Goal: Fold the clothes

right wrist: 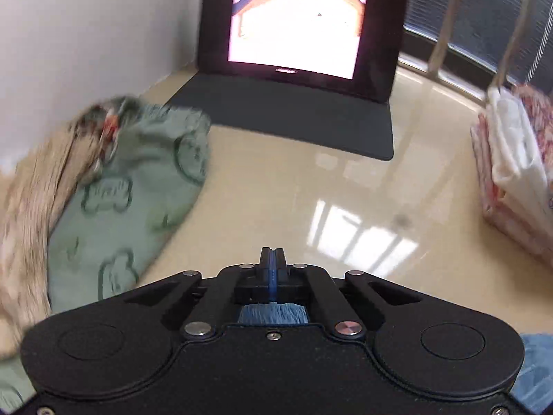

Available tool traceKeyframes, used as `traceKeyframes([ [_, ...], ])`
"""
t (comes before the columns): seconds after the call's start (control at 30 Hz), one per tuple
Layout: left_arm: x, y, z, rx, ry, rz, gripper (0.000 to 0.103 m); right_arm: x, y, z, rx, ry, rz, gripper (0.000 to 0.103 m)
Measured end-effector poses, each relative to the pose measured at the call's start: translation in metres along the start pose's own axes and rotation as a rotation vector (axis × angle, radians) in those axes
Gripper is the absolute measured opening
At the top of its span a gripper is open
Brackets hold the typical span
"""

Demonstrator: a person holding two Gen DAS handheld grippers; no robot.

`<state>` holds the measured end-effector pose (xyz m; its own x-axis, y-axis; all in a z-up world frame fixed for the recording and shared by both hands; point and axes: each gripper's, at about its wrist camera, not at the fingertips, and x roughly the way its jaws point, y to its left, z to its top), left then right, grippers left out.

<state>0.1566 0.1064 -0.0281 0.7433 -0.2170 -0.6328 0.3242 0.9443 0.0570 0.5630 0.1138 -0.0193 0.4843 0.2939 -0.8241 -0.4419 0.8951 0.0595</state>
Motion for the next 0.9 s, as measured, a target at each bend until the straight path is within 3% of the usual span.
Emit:
traceKeyframes([
  [0.1,0.0,0.002,0.0,-0.017,-0.002,0.001,0.008,-0.009,-0.01,-0.004,0.055,-0.031,0.056,0.011],
  [0.17,0.0,0.004,-0.001,-0.029,-0.005,0.001,0.008,-0.023,-0.019,-0.008,0.091,-0.054,0.099,0.039],
  [0.27,-0.001,0.01,0.0,-0.063,-0.005,0.003,0.011,-0.053,-0.044,-0.022,0.148,-0.078,0.166,0.055],
  [0.3,-0.002,0.013,0.0,-0.082,-0.005,0.007,0.017,-0.065,-0.055,-0.027,0.167,-0.085,0.183,0.057],
  [0.37,-0.007,0.019,-0.001,-0.124,-0.01,0.022,0.064,-0.09,-0.082,-0.04,0.201,-0.104,0.202,0.07],
  [0.4,-0.012,0.022,-0.003,-0.147,-0.025,0.033,0.072,-0.103,-0.099,-0.049,0.224,-0.115,0.197,0.074],
  [0.47,-0.024,0.028,-0.005,-0.18,-0.058,0.036,0.077,-0.132,-0.134,-0.071,0.276,-0.143,0.175,0.086],
  [0.5,-0.029,0.031,-0.006,-0.198,-0.065,0.033,0.08,-0.146,-0.151,-0.082,0.307,-0.16,0.161,0.087],
  [0.57,-0.038,0.038,-0.008,-0.243,-0.079,0.049,0.094,-0.176,-0.187,-0.107,0.38,-0.194,0.132,0.089],
  [0.7,-0.055,0.051,-0.008,-0.314,-0.109,0.038,0.096,-0.231,-0.242,-0.165,0.486,-0.237,0.123,0.091],
  [0.83,-0.064,0.065,0.008,-0.361,-0.159,-0.017,0.096,-0.261,-0.263,-0.212,0.426,-0.227,0.023,0.092],
  [0.9,-0.059,0.069,0.026,-0.339,-0.179,-0.011,0.096,-0.265,-0.26,-0.229,0.355,-0.204,-0.042,0.091],
])
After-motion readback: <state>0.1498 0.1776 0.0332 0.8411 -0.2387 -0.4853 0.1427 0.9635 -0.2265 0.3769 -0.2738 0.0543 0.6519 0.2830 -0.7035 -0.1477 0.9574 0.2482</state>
